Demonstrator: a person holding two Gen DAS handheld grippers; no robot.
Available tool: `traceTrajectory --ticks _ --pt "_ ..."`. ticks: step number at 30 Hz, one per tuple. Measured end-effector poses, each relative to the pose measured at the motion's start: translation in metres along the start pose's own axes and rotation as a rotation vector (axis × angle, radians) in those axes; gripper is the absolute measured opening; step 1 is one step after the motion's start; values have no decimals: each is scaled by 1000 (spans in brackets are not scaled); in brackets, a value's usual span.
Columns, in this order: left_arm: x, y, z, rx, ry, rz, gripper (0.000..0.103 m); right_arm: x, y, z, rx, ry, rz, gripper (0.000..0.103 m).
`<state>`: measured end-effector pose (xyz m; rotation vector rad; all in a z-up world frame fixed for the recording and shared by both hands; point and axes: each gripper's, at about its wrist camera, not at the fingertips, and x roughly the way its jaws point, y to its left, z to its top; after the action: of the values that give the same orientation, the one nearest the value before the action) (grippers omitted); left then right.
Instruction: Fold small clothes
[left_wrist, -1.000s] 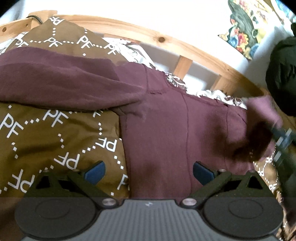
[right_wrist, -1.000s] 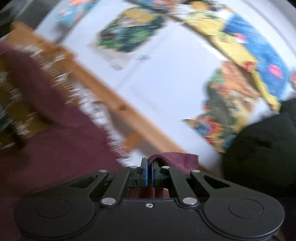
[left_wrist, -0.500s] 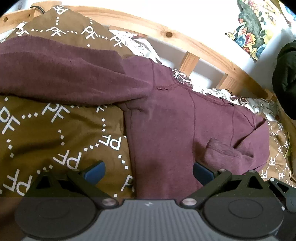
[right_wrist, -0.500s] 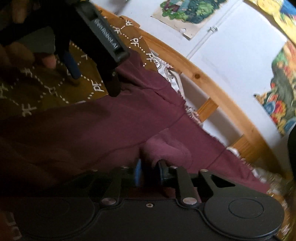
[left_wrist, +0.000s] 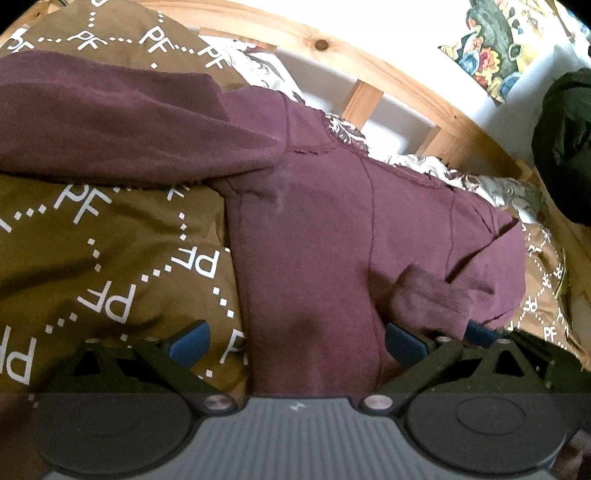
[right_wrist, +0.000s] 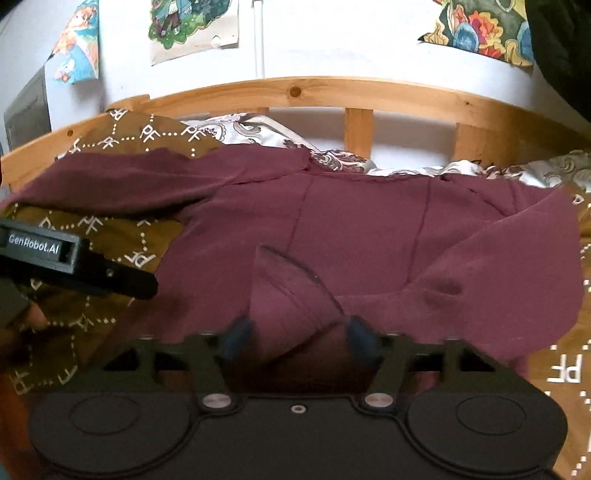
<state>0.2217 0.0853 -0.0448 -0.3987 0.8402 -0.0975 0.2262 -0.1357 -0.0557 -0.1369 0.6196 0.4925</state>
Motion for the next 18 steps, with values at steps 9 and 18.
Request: traceTrajectory --ticks 9,18 --pt "-9 11 7 -75 -54 -19 102 -17 51 -20 -316 16 170 21" --pt "7 -5 -3 24 -28 -50 102 -41 21 -13 -280 -6 85 79"
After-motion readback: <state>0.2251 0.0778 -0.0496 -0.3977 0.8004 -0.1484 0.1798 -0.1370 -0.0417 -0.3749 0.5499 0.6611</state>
